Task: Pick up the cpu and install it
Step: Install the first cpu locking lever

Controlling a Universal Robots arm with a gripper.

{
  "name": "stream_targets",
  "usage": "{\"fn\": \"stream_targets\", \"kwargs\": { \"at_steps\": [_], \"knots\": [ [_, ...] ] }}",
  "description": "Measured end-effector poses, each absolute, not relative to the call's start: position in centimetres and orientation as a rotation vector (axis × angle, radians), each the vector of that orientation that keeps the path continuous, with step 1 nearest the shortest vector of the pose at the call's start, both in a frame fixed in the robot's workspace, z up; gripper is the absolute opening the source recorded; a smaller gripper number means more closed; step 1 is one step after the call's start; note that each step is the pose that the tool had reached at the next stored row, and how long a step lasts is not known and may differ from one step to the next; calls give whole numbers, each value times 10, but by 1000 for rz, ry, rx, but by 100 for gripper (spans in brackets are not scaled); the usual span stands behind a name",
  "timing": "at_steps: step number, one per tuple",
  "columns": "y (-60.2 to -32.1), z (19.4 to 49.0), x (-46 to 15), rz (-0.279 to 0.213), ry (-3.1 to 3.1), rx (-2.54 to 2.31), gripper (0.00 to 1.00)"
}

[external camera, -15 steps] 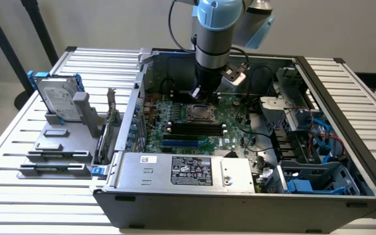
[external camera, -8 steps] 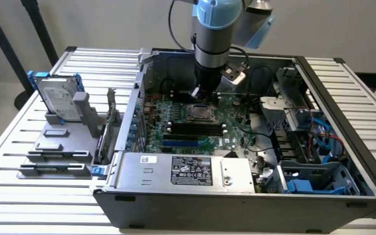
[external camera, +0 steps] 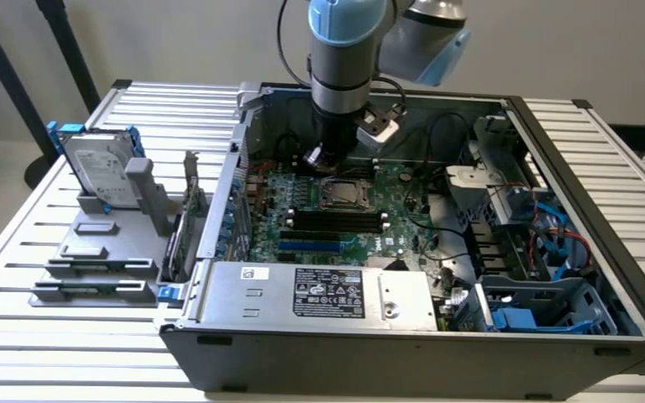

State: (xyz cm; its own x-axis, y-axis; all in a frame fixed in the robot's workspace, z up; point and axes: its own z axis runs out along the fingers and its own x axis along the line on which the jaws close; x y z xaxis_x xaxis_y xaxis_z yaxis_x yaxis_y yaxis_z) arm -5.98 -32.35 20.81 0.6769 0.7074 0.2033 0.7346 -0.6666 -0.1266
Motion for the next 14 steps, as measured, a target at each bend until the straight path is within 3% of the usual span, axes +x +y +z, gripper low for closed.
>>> {"fn": "stream_targets", "kwargs": {
  "at_steps": [14],
  "knots": [
    [-320,209,-70,-212,-1174,-2692,11]
  ]
}}
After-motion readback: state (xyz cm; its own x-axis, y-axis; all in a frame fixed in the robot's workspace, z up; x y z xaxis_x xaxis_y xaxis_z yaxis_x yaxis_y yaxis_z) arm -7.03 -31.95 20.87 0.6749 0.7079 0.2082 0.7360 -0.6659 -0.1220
